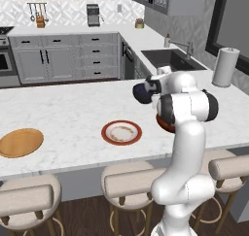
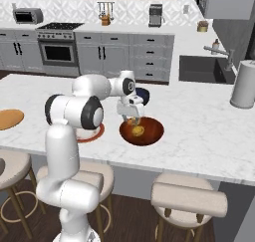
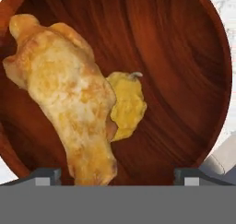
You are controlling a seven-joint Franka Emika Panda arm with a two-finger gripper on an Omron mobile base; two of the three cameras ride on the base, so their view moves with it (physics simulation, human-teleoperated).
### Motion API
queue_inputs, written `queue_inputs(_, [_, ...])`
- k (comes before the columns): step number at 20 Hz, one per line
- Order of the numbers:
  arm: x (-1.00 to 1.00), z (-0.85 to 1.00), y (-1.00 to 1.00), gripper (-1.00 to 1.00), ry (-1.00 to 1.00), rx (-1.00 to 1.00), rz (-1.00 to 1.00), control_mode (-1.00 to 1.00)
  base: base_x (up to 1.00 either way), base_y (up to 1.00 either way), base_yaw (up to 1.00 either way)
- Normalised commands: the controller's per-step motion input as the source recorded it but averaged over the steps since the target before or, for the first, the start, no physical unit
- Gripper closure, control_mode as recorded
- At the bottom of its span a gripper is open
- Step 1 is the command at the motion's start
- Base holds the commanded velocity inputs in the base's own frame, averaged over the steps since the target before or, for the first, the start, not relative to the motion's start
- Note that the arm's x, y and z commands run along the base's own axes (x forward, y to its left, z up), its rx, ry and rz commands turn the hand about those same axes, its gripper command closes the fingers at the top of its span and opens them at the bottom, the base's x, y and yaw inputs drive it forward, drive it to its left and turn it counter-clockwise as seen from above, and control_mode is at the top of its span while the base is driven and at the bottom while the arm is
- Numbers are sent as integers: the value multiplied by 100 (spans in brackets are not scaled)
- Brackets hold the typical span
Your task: Pick the chicken drumstick and squash from their plates and place them in the bowl. Then put the bowl in the fridge.
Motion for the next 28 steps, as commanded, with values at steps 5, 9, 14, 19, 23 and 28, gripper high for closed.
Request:
queue_inputs(5, [-70,48,-10,-100,-7,0,0,-100,0,0,0])
queue_inputs(9, [-76,15,-57,-100,-6,1,-4,-100,0,0,0])
queue_inputs(14, [-56,0,-66,-100,0,12,-21,-100,0,0,0])
queue_inputs(19, [-11,-11,-51,-100,-2,14,-30,-100,0,0,0])
queue_inputs(23, [53,-33,-24,-100,-5,16,-9,-100,0,0,0])
queue_inputs(28, [47,-29,-2,-100,-1,16,0,-100,0,0,0])
